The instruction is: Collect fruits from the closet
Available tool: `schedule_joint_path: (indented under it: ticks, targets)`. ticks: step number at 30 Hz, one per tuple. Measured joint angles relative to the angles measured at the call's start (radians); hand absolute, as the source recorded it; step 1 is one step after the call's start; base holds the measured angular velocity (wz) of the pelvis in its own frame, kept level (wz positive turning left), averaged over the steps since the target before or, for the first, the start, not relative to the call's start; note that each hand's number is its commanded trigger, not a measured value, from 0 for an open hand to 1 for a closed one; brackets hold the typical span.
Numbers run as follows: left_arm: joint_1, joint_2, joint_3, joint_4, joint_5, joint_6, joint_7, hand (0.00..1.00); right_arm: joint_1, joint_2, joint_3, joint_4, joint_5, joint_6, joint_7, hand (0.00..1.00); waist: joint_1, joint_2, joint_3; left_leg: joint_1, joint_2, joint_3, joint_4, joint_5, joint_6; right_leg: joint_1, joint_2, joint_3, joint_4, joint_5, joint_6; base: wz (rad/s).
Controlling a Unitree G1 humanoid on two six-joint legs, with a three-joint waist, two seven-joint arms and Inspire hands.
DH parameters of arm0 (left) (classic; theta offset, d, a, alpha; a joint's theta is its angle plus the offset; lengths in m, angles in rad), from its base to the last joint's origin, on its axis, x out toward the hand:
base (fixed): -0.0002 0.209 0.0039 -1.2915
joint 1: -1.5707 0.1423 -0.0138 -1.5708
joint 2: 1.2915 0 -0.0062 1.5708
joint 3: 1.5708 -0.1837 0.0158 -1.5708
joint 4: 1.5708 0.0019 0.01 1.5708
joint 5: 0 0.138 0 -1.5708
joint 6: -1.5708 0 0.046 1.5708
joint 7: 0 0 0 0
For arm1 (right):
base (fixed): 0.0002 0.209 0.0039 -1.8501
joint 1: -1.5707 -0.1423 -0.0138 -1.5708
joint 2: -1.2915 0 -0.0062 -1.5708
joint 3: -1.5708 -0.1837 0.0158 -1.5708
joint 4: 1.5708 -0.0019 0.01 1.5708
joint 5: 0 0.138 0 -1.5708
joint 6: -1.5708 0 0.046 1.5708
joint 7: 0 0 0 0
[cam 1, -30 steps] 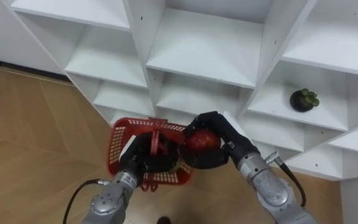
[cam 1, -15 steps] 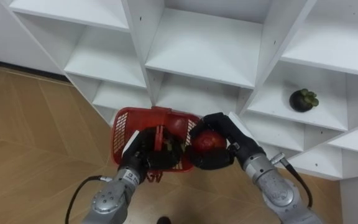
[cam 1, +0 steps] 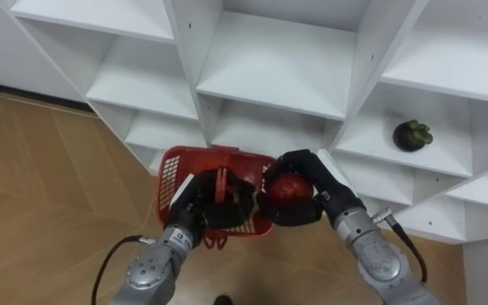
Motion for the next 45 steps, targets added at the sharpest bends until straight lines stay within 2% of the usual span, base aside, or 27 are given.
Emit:
schedule_joint_path:
  ticks: [2,14,20,31,39,43,45]
  targets:
    - [0.003,-0.001,-0.001,0.0,-0.032,0.0,-0.015,1.0,0.0,0.007,0.0,0.0,-0.002,0.0,-0.001,1.0,0.0,0.0,-0.0001,0.012,0.001,0.01,-0.008,0.0,0.0,0.004,0.001,0.007,0.0,0.0,0.0,-0.1]
    - [0.009,-0.008,-0.002,0.0,-0.035,0.001,-0.044,1.0,0.0,0.019,0.0,0.0,-0.005,0.0,-0.021,1.0,-0.003,0.0,0.0,0.014,0.003,0.021,-0.014,0.0,-0.001,0.003,0.002,0.01,-0.003,0.0,0.0,0.0]
    - [0.028,-0.01,-0.003,-0.011,-0.154,0.005,-0.081,1.0,-0.003,0.02,-0.003,-0.023,0.044,0.002,-0.006,1.0,-0.004,0.0,-0.0001,0.009,0.003,0.021,-0.012,0.0,-0.001,-0.002,0.0,0.01,-0.001,0.0,0.0,-0.01]
    - [0.043,-0.002,-0.002,-0.052,-0.192,0.005,-0.147,1.0,-0.006,0.017,-0.009,-0.079,0.077,0.004,0.017,1.0,-0.015,0.0,-0.0004,0.003,0.003,0.012,-0.005,0.0,-0.001,-0.001,0.0,0.006,-0.001,0.0,0.0,0.01]
    - [0.048,0.011,-0.03,-0.07,-0.352,0.006,-0.173,1.0,-0.006,0.022,-0.02,-0.109,0.086,0.002,0.011,1.0,-0.024,0.013,-0.0081,0.009,0.003,0.015,-0.006,0.0,-0.001,0.004,0.0,0.008,-0.001,0.0,0.0,0.0]
    - [0.047,0.023,-0.046,-0.07,-0.399,0.008,-0.174,1.0,-0.006,0.021,-0.017,-0.109,0.109,0.002,0.01,1.0,-0.023,0.013,-0.0077,0.009,0.005,0.015,-0.006,0.0,-0.001,0.005,0.0,0.007,-0.001,0.001,-0.002,0.0]
    - [0.047,0.026,-0.066,-0.072,-0.477,0.019,-0.185,1.0,-0.006,0.021,-0.008,-0.109,0.162,0.002,0.007,1.0,-0.024,0.013,-0.0077,0.009,0.005,0.015,-0.006,0.0,-0.001,0.005,-0.002,0.007,-0.001,0.001,-0.002,0.0]
